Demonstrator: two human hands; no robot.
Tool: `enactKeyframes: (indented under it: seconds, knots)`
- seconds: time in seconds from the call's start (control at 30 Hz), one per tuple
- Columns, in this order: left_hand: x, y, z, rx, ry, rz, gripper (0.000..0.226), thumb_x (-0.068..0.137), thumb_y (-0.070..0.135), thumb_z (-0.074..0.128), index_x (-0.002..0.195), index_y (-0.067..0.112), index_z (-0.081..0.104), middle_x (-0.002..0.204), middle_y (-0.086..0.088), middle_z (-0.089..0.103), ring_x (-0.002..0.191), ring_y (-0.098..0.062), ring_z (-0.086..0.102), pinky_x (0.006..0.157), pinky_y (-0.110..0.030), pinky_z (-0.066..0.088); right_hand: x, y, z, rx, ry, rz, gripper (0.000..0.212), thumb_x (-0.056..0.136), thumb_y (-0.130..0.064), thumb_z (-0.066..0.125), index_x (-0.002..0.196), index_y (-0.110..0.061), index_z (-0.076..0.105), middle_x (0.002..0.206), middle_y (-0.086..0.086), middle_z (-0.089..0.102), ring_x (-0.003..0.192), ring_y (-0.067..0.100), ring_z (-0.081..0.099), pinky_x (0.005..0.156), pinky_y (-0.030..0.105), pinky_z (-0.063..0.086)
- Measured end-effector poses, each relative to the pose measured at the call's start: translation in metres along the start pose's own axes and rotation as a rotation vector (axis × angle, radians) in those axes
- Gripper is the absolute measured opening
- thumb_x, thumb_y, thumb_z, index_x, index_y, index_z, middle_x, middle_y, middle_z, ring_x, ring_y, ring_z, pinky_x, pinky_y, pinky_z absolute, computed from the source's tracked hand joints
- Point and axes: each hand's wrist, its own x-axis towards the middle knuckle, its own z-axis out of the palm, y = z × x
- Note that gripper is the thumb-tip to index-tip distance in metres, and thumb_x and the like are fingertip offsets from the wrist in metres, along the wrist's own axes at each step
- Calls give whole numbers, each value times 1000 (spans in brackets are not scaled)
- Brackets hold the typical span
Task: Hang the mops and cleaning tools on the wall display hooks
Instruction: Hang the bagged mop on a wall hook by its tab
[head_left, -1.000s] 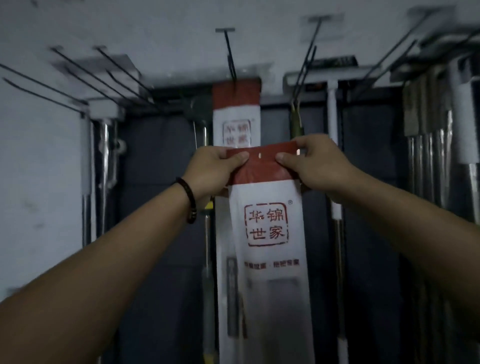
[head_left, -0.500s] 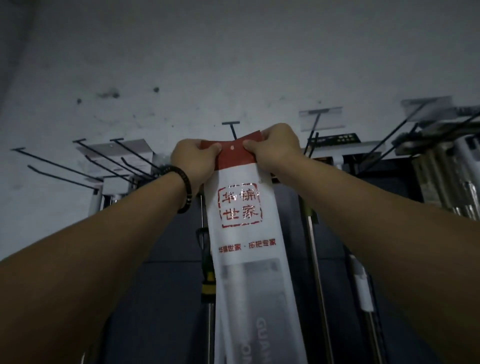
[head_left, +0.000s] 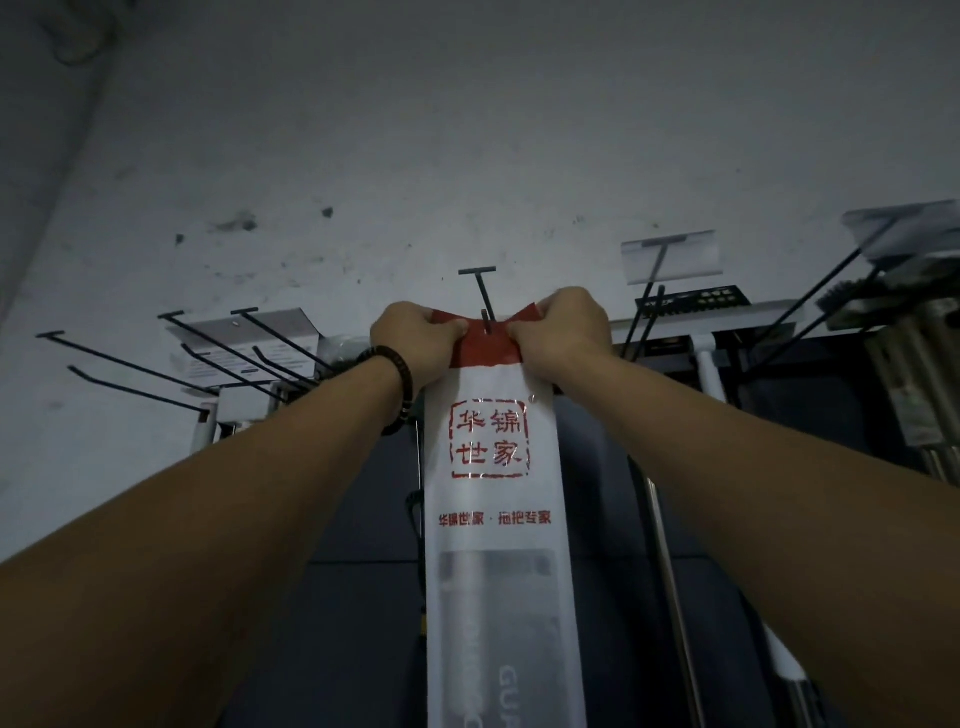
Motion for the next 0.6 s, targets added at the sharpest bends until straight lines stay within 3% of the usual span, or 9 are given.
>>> enactKeyframes:
  seconds: [0.17, 0.3, 0.47, 0.53, 0.6]
  knots:
    - [-2, -15, 17, -72, -80, -70, 18, 96, 32, 70, 87, 17, 71, 100, -9, 76, 92, -26, 73, 84, -40, 62, -2, 28, 9, -45, -25, 22, 24, 95, -41, 76, 92, -17, 73, 90, 3, 75, 81, 22, 73, 77, 43, 65]
    - [0, -28, 22, -184, -103, -114, 24, 96, 36, 70, 105, 15, 73, 107, -8, 76, 96, -27, 73, 91, -44, 62, -2, 34, 7, -73, -59, 16, 26, 96, -37, 76, 83, -15, 70, 86, 4, 74, 82, 22, 73, 80, 45, 64]
    - [-18, -49, 24, -231, -38, -84, 17, 96, 35, 69, 85, 22, 70, 94, -3, 77, 90, -23, 74, 88, -43, 62, -21, 44, -5, -122, -9, -61, 35, 96, -40, 69, 78, -11, 70, 76, 6, 73, 71, 25, 74, 69, 49, 66]
    - [-39, -62, 19, -245, -59, -108, 19, 95, 32, 69, 90, 13, 70, 89, -5, 76, 84, -23, 74, 79, -39, 63, -39, 53, -15, -77, -22, -27, 37, 95, -51, 67, 81, -16, 68, 78, 5, 74, 71, 26, 75, 69, 51, 66]
    - [-66, -76, 12, -215, -78, -140, 29, 91, 29, 73, 111, 13, 59, 100, -7, 73, 87, -23, 72, 72, -34, 60, -58, 66, -24, -17, -35, 7, 35, 94, -49, 65, 85, -15, 69, 80, 6, 76, 74, 29, 76, 72, 54, 65]
